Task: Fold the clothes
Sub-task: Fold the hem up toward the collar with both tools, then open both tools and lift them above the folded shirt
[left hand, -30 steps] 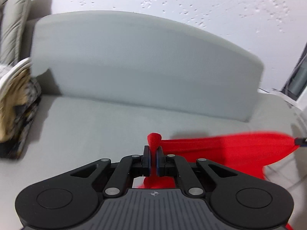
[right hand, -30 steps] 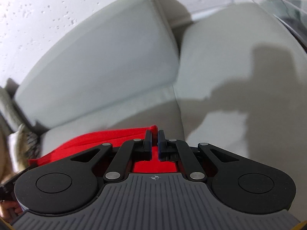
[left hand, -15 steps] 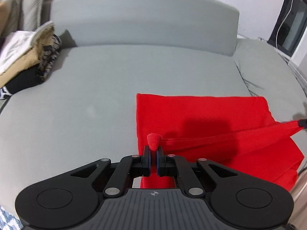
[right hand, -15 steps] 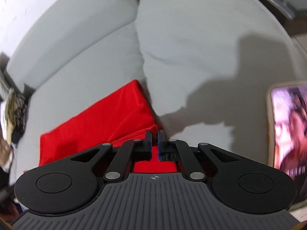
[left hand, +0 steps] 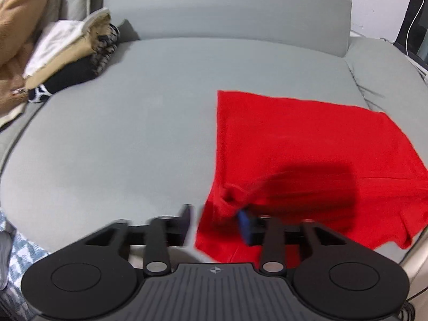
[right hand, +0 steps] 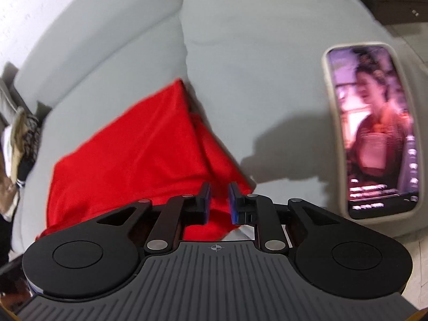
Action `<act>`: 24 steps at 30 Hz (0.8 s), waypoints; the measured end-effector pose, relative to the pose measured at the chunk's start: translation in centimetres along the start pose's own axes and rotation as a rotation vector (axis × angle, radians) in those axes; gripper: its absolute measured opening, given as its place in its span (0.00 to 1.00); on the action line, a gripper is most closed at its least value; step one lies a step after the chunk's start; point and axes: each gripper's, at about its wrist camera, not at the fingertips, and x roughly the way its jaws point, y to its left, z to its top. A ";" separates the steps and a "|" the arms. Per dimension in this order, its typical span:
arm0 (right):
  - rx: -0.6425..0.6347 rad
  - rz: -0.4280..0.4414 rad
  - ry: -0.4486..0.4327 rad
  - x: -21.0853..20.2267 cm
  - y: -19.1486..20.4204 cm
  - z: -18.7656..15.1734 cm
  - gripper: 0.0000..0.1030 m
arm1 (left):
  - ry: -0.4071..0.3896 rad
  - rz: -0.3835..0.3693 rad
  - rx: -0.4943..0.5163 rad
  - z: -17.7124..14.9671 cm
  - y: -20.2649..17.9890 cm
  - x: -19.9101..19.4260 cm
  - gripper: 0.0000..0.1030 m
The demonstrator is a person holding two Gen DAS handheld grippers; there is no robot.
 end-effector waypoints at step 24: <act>-0.194 0.022 0.377 7.7 3.8 0.1 0.39 | 0.197 -0.381 0.279 -0.9 -5.6 3.3 0.00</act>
